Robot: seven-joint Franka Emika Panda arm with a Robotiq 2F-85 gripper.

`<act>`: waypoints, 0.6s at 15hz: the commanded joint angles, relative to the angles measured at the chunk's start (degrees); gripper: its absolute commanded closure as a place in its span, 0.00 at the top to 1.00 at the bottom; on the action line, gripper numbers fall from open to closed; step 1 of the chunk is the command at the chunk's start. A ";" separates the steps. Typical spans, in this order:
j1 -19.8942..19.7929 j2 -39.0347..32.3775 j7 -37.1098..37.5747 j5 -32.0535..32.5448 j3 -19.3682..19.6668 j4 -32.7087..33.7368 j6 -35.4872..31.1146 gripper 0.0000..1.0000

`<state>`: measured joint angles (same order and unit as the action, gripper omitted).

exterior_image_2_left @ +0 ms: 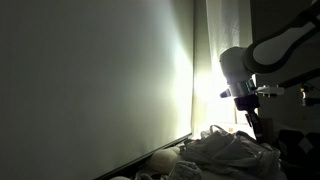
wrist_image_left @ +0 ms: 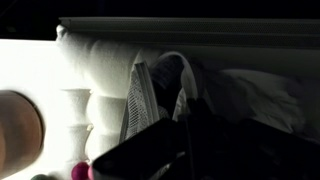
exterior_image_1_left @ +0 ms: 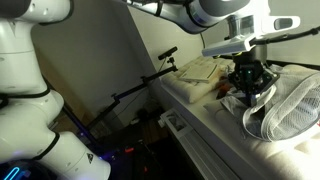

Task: Take the pair of socks out of the bag then move the bag slightly forward

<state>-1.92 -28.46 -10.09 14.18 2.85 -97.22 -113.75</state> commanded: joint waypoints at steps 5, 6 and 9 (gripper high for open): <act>-0.04 1.91 -0.72 1.07 -0.17 -1.03 0.08 0.63; -0.06 1.99 -0.72 1.14 -0.15 -1.04 0.00 0.70; -0.10 1.56 -0.63 1.24 -0.10 -0.80 -0.13 0.93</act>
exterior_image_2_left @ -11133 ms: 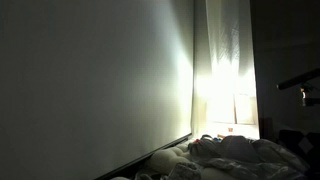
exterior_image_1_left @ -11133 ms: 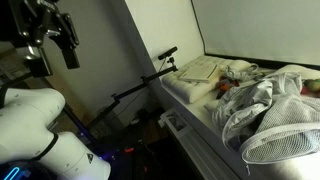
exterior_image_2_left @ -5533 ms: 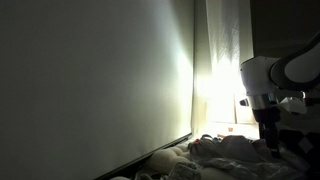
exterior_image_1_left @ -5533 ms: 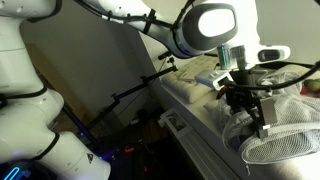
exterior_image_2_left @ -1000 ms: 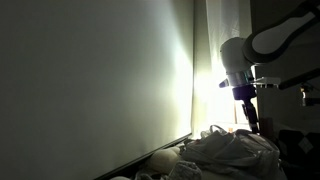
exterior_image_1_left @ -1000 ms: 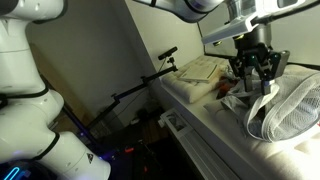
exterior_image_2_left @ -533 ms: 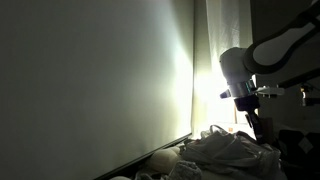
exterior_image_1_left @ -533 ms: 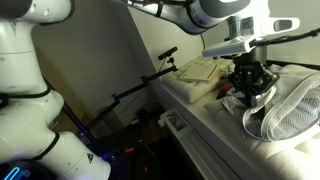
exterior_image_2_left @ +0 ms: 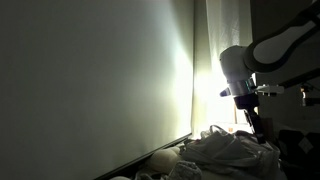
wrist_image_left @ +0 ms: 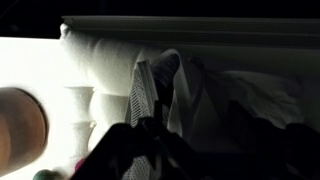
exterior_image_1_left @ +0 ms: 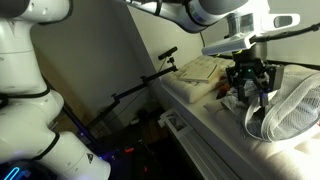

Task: Take the pair of socks out of the bag then move the bag slightly forward

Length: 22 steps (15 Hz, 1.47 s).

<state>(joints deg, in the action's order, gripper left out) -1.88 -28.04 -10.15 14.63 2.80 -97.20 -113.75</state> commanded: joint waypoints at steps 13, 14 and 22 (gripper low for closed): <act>-2.99 -1.09 0.09 -3.14 -0.15 -0.82 -11.17 0.74; -2.93 -0.90 0.23 -2.97 -0.09 -1.00 -11.52 0.74; -1.78 1.63 1.01 -1.81 0.14 -2.38 -12.80 0.15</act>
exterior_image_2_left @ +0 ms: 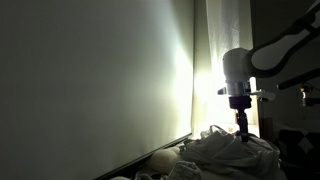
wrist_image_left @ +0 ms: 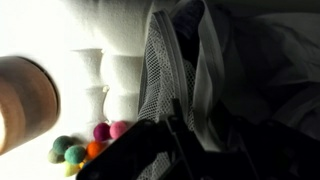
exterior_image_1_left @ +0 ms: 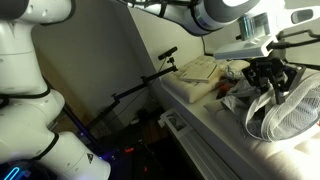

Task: Take the pair of socks out of the bag then move the bag slightly forward

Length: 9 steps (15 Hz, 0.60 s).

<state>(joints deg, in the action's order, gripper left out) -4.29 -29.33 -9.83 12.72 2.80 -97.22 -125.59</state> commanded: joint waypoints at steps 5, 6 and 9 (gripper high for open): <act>4.19 6.96 1.11 5.99 0.54 -5.27 0.31 0.00; 4.66 7.82 0.03 7.25 0.17 -6.22 0.52 0.01; 6.13 9.65 -3.39 9.74 -1.12 -8.93 4.06 0.01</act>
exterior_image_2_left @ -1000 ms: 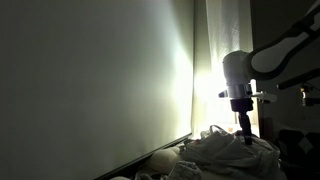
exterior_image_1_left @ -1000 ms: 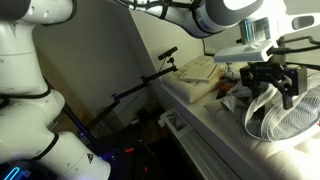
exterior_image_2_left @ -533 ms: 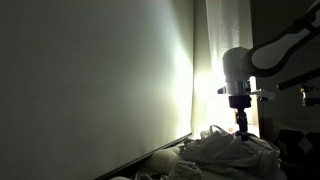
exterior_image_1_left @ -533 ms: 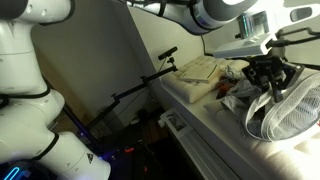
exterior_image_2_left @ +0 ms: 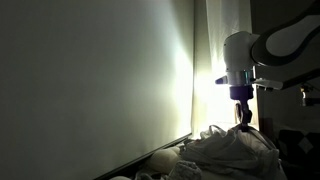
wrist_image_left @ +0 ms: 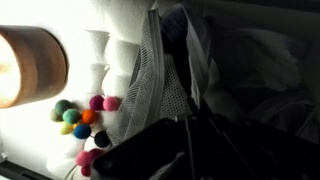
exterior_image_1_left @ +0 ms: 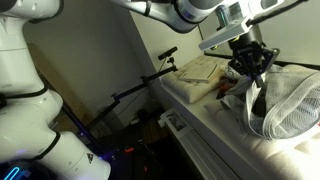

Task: Take the pair of socks out of the bag then move the bag slightly forward

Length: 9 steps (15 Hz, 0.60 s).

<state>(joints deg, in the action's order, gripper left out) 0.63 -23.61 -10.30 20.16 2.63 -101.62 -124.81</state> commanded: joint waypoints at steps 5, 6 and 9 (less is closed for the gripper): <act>1.77 3.58 -9.70 2.68 -2.97 -6.28 11.26 0.01; 1.68 3.16 -11.28 2.73 -3.29 -6.49 12.60 0.01; 2.02 2.01 -13.59 3.65 -3.57 -6.86 17.80 0.01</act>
<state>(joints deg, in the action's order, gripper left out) 2.77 -21.80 -21.50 22.23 -0.23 -107.43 -111.61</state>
